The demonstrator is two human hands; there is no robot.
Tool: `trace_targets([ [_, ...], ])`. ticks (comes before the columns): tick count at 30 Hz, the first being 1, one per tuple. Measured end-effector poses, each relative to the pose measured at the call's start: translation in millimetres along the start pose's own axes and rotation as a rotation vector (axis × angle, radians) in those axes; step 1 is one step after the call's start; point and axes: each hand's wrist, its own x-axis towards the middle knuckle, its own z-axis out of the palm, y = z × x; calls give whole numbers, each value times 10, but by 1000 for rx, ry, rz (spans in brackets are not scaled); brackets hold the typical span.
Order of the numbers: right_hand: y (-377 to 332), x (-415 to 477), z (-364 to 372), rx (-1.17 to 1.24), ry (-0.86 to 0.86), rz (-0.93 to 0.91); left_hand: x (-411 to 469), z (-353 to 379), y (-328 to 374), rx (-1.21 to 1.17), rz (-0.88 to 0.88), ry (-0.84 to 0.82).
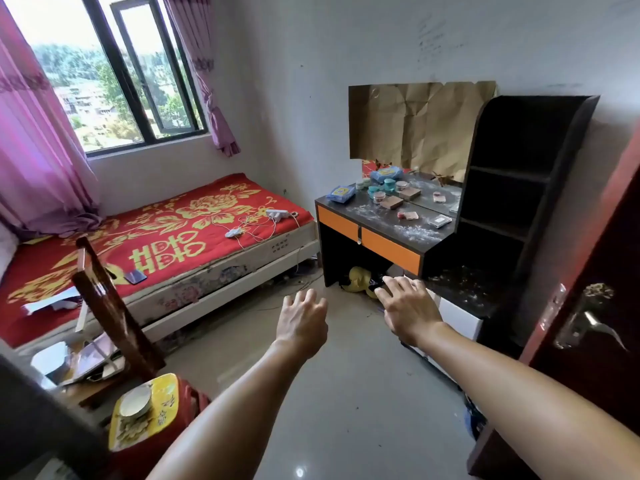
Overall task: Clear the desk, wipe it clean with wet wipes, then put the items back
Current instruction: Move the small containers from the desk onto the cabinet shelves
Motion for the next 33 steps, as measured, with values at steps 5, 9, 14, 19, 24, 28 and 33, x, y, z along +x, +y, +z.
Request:
trace_targets([
  [5,209,615,172,-10,-41,-31,558,165,-125,-1,-47,6],
  [9,329,1065,404,-20,-102,-49,1018,366,-261,-10,-61,-13],
  [14,425,1757,753,-33,-173,-39,1724,687,-522,-27,-43,-38],
  [19,551,2657,1030,-23,-191,-13,2716,949,-909,-53,-4,-9],
  [24,764,3471,1167,24,-139,72,3727,1013,-1215,-78,76,9],
  [28,1058,3833,1384,53,-190,153,4444,1146,-1233,-116,138,4],
  [33,1550,4274,1838,62,-251,245,5236,1490,-1013,-144,213,-55],
])
